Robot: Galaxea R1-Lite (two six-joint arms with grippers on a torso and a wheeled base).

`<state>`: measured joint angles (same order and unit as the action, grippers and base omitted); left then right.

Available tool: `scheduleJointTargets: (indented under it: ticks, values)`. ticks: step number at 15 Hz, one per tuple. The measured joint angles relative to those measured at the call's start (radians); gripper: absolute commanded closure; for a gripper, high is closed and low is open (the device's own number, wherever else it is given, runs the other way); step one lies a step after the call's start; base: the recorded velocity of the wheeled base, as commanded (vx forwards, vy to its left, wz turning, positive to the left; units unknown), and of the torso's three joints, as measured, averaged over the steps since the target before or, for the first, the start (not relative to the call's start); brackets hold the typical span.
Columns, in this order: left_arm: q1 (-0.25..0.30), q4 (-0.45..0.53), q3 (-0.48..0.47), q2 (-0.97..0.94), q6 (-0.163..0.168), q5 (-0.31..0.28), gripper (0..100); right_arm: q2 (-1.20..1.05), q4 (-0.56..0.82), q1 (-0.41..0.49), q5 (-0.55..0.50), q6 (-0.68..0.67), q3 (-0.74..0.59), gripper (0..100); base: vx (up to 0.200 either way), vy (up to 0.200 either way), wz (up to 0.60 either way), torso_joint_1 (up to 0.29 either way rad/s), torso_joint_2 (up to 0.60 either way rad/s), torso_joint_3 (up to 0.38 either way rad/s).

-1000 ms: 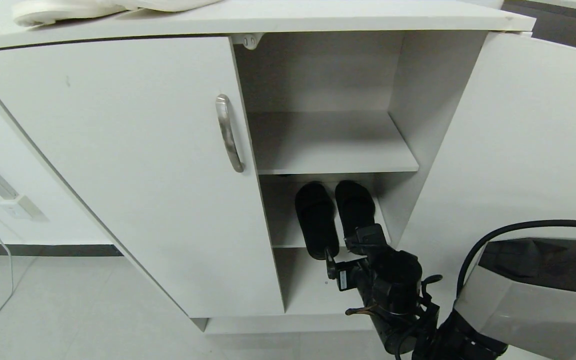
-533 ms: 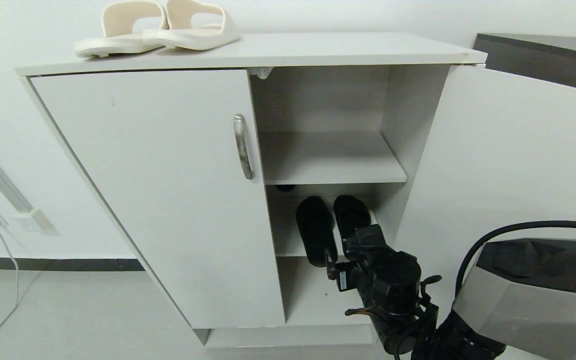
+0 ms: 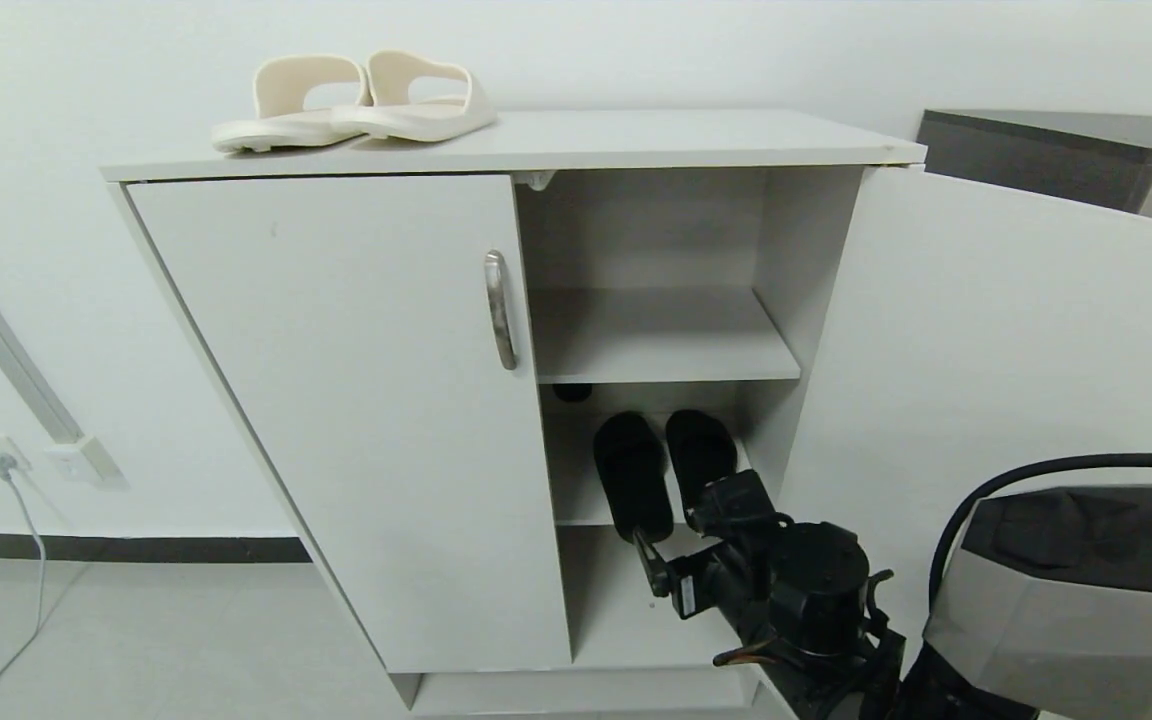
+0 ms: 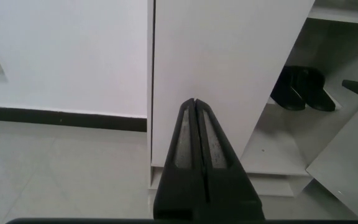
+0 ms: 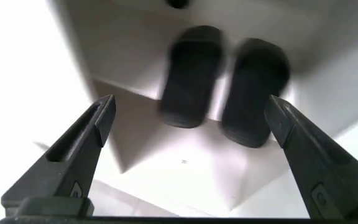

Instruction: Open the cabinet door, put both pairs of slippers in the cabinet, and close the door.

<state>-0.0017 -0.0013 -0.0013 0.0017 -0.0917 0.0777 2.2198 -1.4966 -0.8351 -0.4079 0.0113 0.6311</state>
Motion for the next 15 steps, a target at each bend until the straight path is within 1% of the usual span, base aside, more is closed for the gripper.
scheduleJointTargets:
  ticks: [1,6,15]
  values:
    - [0.0,0.0,0.0,0.0,0.0,0.0,100,-0.008,-0.023,-0.01,0.036,0.02,-0.031,0,0.0,0.0,0.0,0.0,0.0,0.0]
    - [0.0,0.0,0.0,0.0,-0.001,0.001,100,-0.017,-0.036,-0.018,0.049,0.039,-0.067,0,0.0,0.0,0.0,0.0,0.0,0.0]
    - [0.0,0.0,0.0,0.0,-0.006,0.002,100,-0.014,-0.065,-0.017,0.059,0.039,-0.112,0,0.0,0.2,0.0,0.001,0.0,0.003]
